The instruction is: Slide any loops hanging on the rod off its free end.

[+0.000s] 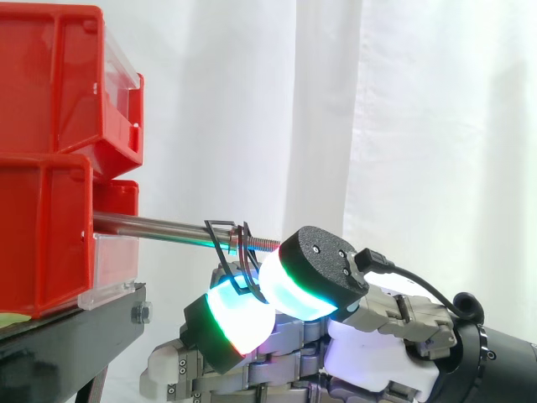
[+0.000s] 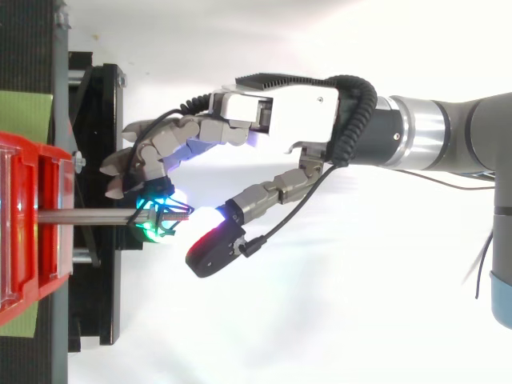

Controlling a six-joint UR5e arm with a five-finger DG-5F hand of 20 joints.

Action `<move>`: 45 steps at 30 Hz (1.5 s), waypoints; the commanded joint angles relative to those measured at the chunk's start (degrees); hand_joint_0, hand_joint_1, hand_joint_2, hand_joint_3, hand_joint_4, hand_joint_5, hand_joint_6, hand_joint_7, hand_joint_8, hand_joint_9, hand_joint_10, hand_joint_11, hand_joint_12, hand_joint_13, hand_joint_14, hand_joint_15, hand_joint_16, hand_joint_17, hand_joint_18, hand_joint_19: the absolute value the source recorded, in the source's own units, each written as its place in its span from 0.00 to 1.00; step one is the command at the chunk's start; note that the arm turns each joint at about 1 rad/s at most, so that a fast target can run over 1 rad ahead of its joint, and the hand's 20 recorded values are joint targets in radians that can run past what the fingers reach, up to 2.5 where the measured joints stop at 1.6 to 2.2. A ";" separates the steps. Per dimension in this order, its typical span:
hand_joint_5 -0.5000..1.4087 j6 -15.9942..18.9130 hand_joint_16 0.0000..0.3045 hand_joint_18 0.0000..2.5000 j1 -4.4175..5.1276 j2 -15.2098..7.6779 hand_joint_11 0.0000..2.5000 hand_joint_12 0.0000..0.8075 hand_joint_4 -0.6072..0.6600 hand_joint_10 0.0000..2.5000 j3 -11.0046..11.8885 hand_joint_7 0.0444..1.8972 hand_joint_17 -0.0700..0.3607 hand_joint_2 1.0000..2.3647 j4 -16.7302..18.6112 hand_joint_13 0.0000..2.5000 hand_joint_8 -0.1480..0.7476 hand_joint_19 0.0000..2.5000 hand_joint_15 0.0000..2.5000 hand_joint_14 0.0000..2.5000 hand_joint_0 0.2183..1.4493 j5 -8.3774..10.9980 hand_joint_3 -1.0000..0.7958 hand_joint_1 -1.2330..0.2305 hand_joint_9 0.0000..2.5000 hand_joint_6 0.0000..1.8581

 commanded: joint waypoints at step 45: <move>0.15 -10.39 0.08 0.12 -2.61 8.05 0.03 0.30 0.55 0.00 -2.41 0.63 0.29 0.01 -16.47 0.20 0.44 0.00 0.00 0.00 0.31 -8.79 0.41 0.31 0.25 0.44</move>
